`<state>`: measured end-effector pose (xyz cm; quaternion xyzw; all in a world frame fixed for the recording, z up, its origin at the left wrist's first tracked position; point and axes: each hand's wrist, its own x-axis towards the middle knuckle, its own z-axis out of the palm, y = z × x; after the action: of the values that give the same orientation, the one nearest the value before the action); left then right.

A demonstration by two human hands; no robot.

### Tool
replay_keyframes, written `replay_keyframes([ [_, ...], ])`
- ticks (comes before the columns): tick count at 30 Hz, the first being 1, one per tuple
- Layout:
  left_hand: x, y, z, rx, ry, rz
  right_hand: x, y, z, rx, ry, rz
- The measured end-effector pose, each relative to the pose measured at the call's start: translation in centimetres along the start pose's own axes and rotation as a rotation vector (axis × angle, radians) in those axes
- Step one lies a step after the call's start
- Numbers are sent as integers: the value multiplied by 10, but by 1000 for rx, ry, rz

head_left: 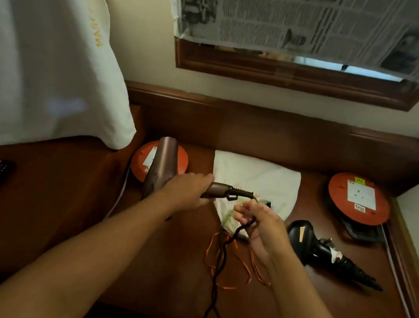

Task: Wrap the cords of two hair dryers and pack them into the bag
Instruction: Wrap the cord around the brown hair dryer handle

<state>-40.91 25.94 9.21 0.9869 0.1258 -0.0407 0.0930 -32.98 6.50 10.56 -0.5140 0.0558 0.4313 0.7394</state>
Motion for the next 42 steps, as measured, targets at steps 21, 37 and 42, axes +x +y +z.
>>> replay_keyframes([
  [21,23,50,-200,-71,244,48,-28,-140,39,-386,-555,-126],
  [37,31,71,-234,17,233,152,-8,-233,43,-753,-701,45],
  [42,35,67,-238,140,202,163,-21,-262,61,-1273,-443,-73],
])
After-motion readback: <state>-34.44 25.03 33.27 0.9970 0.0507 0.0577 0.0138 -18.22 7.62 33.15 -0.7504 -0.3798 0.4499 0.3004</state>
